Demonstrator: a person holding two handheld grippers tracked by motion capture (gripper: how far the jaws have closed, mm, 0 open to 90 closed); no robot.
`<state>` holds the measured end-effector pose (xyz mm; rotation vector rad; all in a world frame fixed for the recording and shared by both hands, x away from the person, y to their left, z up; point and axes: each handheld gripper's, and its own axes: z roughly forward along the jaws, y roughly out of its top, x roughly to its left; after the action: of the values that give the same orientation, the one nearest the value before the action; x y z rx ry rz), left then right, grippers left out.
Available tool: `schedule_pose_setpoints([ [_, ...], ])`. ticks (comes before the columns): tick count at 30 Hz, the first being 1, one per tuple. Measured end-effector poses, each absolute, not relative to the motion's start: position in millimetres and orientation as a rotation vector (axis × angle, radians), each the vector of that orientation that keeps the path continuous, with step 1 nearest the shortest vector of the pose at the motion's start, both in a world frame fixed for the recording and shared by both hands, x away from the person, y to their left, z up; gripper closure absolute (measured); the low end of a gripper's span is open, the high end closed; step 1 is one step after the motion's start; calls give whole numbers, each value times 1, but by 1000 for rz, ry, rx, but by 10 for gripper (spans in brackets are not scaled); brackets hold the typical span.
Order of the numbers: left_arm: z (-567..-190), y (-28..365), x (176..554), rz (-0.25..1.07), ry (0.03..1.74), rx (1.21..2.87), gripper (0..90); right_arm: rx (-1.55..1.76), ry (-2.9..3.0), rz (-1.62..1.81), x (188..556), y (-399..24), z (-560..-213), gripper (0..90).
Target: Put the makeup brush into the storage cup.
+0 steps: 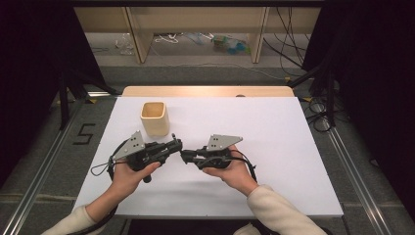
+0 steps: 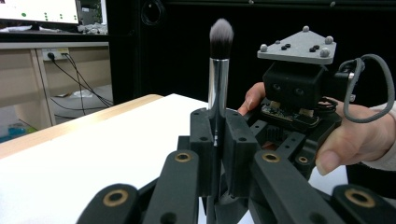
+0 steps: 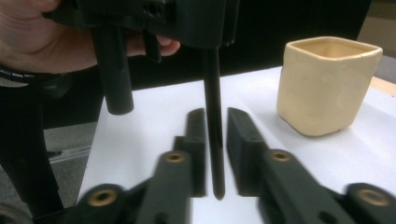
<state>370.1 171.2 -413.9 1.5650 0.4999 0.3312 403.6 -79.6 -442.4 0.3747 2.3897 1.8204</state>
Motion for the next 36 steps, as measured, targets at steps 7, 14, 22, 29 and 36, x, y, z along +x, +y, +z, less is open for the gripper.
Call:
schedule_pose_setpoints([
  [7, -412, 174, 370, 360, 504, 1579, 836, 405, 2410, 1773, 402, -76, -442, 543],
  [14, -411, 178, 371, 384, 526, 1576, 836, 454, 2403, 1742, 402, -78, -440, 429],
  [22, -409, 181, 371, 398, 533, 1570, 836, 456, 2380, 1736, 401, -82, -437, 367],
  [29, -408, 184, 372, 409, 540, 1567, 836, 486, 2355, 1743, 400, -92, -432, 326],
  [36, -407, 186, 372, 416, 537, 1573, 836, 496, 2326, 1758, 398, -96, -430, 322],
])
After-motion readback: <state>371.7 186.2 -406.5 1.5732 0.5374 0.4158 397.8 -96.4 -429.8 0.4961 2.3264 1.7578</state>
